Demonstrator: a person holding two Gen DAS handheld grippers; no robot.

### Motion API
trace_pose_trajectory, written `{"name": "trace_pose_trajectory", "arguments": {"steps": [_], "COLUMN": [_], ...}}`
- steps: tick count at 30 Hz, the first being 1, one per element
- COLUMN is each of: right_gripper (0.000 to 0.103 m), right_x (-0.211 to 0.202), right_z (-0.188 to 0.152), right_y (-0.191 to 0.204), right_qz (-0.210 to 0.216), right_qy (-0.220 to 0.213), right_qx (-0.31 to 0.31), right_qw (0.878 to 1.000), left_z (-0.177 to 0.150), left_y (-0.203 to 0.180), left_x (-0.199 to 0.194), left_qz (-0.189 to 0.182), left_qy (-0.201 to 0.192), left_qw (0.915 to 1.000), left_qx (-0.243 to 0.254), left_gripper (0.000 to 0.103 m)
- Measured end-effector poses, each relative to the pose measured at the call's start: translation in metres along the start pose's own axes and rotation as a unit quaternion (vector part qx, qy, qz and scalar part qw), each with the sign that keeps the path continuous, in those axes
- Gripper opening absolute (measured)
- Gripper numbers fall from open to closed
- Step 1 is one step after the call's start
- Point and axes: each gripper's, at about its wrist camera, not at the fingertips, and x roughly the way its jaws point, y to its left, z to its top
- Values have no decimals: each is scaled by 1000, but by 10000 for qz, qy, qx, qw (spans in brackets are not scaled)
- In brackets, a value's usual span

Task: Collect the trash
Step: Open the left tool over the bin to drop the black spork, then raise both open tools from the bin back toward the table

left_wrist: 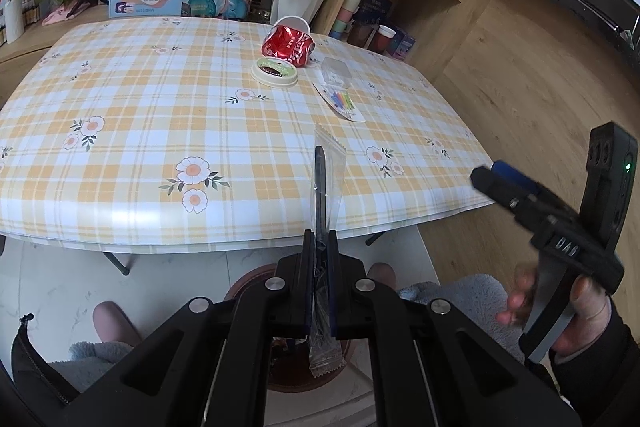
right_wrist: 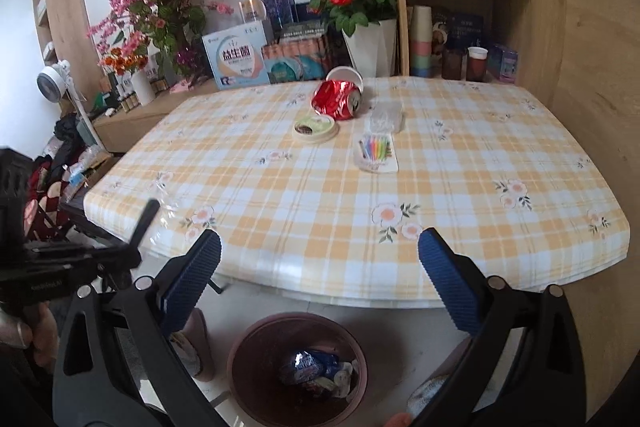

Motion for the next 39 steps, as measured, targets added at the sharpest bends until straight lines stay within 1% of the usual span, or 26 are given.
{"name": "trace_pose_trajectory", "arguments": {"steps": [3,6,8,10,12,13,14,15,16,17,20,21,23,26,31,36,37,39], "right_gripper": [97,97,97,97,97,97,97,97,97,97,97,97,97,97,97,97,97,97], "right_x": [-7,-14,-20,-21,-21,-22,-22,-23,-24,-24,-23,-22,-21,-18,-14,-7,-4,0], "right_z": [8,13,15,19,21,22,22,22,22,22,20,19,18,17,14,11,10,9], "right_y": [-7,-10,-15,-21,-22,-22,-21,-20,-19,-18,-18,-19,-18,-18,-21,-21,-22,-22], "right_qz": [-95,-102,47,153,235,134,34,-66,-77,-76,-120,-130,-136,-150,-138,-156,-165,-160], "right_qy": [-101,-230,-400,-428,-385,-385,-404,-421,-429,-435,-431,-421,-378,-296,-207,-85,-63,-42], "right_qx": [32,48,224,385,412,379,346,300,289,292,352,367,389,382,469,400,395,382], "right_qw": [9999,9997,9989,9982,9981,9984,9986,9986,9986,9986,9984,9984,9984,9987,9986,9990,9991,9991], "left_z": [-2,-3,-5,-6,-7,-6,-6,-6,-5,-4,0,2,6,11,17,20,21,25], "left_y": [-1,-3,-5,-8,-12,-13,-14,-15,-15,-15,-12,-9,-1,10,26,32,32,35], "left_x": [4,10,14,18,20,21,21,21,19,19,16,14,9,1,-2,-9,-10,-11], "left_qz": [-42,-127,-244,-349,-384,-420,-431,-410,-390,-380,-158,-93,24,280,714,1152,1190,1382], "left_qy": [74,154,225,278,271,277,257,218,153,127,-6,-76,-262,-468,-495,-731,-754,-870], "left_qw": [10000,9998,9994,9990,9989,9987,9987,9989,9991,9992,9999,9999,9995,9980,9952,9904,9898,9864], "left_qx": [-16,-30,-47,-20,21,40,58,66,72,78,63,15,-150,-322,-451,-230,-216,-208], "left_gripper": [6,6,6,7,13,23,39,47,56,59,78,81,93,97,97,97,97,97]}}
